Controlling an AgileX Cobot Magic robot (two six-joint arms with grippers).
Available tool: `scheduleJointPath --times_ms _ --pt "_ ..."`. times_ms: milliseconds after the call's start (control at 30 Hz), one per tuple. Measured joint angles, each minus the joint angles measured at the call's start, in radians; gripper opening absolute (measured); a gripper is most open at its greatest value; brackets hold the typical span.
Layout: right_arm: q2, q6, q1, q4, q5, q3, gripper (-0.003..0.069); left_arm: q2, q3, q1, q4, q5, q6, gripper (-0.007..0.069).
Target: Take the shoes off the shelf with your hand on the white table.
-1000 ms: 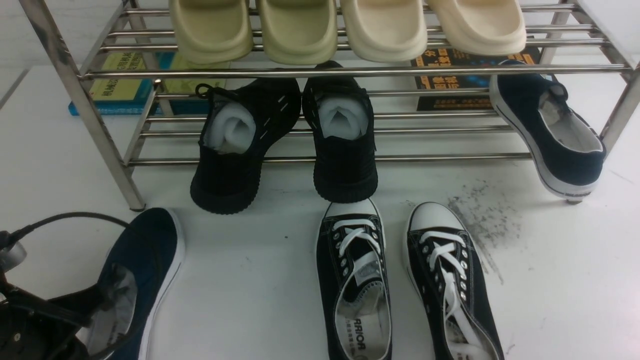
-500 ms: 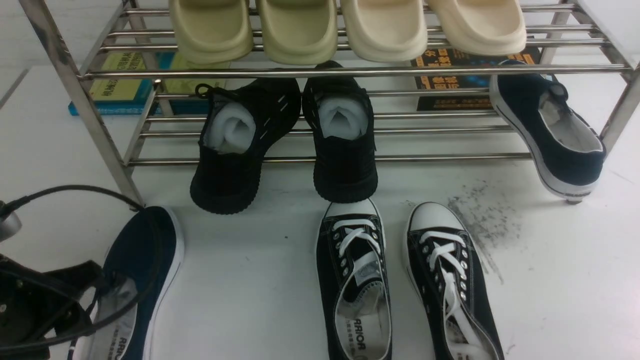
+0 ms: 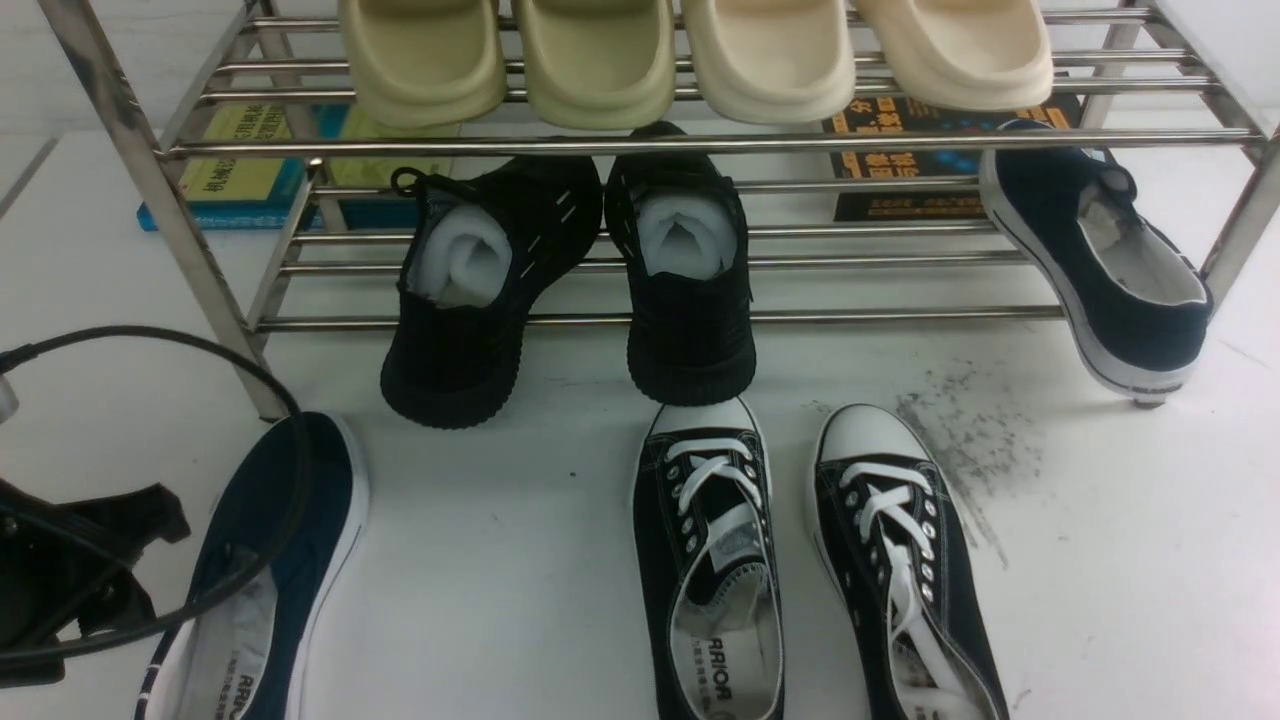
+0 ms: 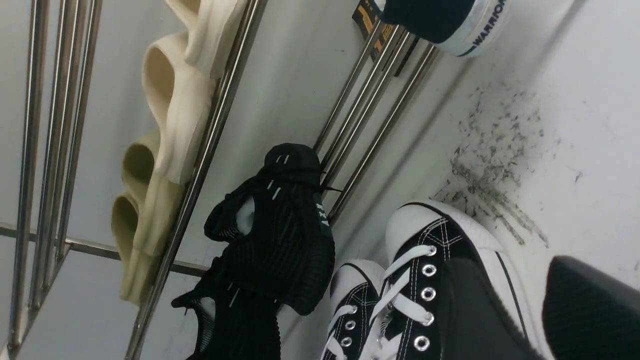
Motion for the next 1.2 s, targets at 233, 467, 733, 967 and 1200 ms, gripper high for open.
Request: scheduleJointPath --times_ms 233,467,733,967,1200 --pt "0.091 -0.343 0.000 -0.026 -0.004 -0.223 0.0173 0.000 0.000 0.000 0.001 0.001 0.000 0.0392" --pt "0.509 -0.519 0.000 -0.180 0.219 -0.554 -0.0011 0.000 0.000 0.000 0.001 0.023 0.000 0.0392" --pt "1.112 -0.561 0.000 -0.319 0.569 -0.982 0.0057 0.000 0.000 0.000 0.001 0.030 0.000 0.0384" --pt "1.337 -0.622 0.032 -0.397 0.580 -1.179 0.0227 0.000 0.000 0.000 0.001 0.039 0.000 0.0332" --pt "1.456 -0.616 0.077 -0.529 0.534 -1.249 0.0301 0.000 0.000 0.000 0.001 0.041 0.000 0.0283"
